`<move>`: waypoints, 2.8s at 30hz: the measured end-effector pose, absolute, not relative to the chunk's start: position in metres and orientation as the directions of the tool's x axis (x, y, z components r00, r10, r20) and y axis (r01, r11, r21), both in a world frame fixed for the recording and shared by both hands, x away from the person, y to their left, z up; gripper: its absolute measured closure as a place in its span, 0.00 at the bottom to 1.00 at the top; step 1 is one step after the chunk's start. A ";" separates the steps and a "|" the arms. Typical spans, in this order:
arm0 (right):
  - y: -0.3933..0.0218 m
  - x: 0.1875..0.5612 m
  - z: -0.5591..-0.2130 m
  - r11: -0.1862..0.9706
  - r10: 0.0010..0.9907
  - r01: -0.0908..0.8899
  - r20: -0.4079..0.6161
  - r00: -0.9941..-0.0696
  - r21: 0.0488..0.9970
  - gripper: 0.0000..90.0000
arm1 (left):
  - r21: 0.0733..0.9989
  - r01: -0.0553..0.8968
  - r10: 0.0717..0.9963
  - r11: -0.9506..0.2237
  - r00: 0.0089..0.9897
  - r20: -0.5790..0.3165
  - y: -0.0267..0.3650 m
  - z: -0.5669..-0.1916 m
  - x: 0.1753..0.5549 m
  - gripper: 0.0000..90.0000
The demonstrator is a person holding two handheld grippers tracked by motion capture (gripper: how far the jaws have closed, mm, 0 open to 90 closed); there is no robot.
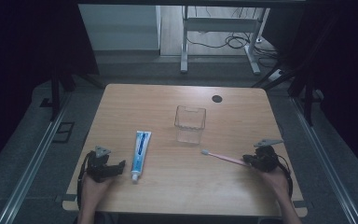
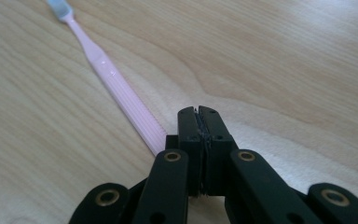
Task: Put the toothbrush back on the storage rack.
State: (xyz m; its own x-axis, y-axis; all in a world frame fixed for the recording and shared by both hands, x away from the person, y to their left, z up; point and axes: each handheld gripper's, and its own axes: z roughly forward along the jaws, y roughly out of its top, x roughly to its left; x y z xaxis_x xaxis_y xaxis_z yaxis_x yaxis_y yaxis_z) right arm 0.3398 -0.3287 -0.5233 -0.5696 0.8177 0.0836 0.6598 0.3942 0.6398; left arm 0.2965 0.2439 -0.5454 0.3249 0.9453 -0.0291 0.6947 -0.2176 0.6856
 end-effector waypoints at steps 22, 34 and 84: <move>-0.318 0.299 -0.526 0.422 0.777 0.628 0.095 -0.622 0.654 0.94 | 0.686 0.694 0.945 -0.217 0.325 -0.029 0.244 -0.545 0.297 0.16; -0.310 0.284 -0.522 0.466 0.758 0.613 0.070 -0.649 0.638 0.91 | 0.687 0.694 0.945 -0.217 0.325 -0.029 0.244 -0.546 0.297 0.15; -0.213 0.367 -0.496 0.731 0.668 0.659 0.009 -0.744 0.179 0.78 | 0.685 0.696 0.945 -0.218 0.325 -0.029 0.244 -0.545 0.296 0.15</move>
